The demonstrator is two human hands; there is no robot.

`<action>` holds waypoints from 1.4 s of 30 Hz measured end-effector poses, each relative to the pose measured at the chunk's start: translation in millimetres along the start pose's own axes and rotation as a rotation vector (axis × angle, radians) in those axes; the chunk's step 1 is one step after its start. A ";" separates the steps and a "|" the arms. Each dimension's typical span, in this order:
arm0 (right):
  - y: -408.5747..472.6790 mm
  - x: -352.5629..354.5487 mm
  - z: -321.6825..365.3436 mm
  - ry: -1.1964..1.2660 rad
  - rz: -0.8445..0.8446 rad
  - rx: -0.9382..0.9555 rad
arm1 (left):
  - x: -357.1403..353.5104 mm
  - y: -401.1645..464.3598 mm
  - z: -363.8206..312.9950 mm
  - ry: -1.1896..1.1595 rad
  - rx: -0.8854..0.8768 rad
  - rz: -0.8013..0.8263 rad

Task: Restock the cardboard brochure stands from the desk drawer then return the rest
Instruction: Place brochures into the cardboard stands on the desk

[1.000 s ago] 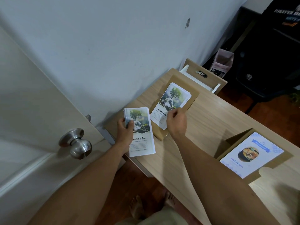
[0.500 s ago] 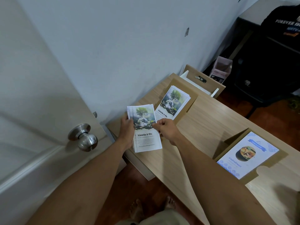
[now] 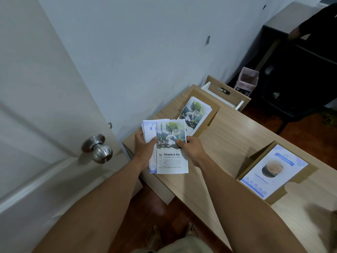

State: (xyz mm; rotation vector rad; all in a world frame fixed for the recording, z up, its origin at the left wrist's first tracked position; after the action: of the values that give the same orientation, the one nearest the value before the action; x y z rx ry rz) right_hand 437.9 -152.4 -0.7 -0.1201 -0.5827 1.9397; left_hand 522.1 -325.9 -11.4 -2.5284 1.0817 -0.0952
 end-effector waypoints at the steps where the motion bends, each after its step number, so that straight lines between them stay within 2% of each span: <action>1: -1.7 -0.1 -1.6 0.024 -0.004 -0.004 | 0.0 -2.1 1.1 0.009 -0.004 -0.005; 8: -9.5 0.8 -8.5 0.106 -0.071 -0.008 | 0.5 -10.7 3.6 0.043 -0.016 -0.011; 12: -13.4 0.4 -11.1 0.158 -0.042 -0.041 | 2.3 -15.5 4.0 0.022 -0.018 -0.020; 23: -20.9 1.1 -6.8 0.238 -0.103 -0.038 | 5.0 -23.4 6.1 -0.023 0.020 -0.009; 27: -19.4 3.0 -6.3 0.191 -0.139 -0.010 | 4.7 -22.1 5.4 -0.017 0.032 -0.023; 37: -18.9 -0.2 -0.1 -0.031 -0.066 0.047 | -10.5 -19.7 4.9 0.038 -0.004 0.004; 42: -8.6 14.8 3.6 -0.192 -0.027 -0.045 | -10.5 -14.0 3.8 0.044 -0.013 0.004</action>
State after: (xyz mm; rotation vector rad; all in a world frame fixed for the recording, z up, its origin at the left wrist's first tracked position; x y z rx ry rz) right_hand 437.4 -137.8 8.9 0.0458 -0.7514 1.9245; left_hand 525.1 -308.5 -8.7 -2.5462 1.1078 -0.1435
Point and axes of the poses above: each hand's wrist, its own y-axis towards the middle knuckle, its own x-axis out of the back of the hand, z = x × y, the point moved 1 cm from there along y, towards the middle knuckle, and after that the axes turned 7 degrees about -y, right-handed, at the moved point
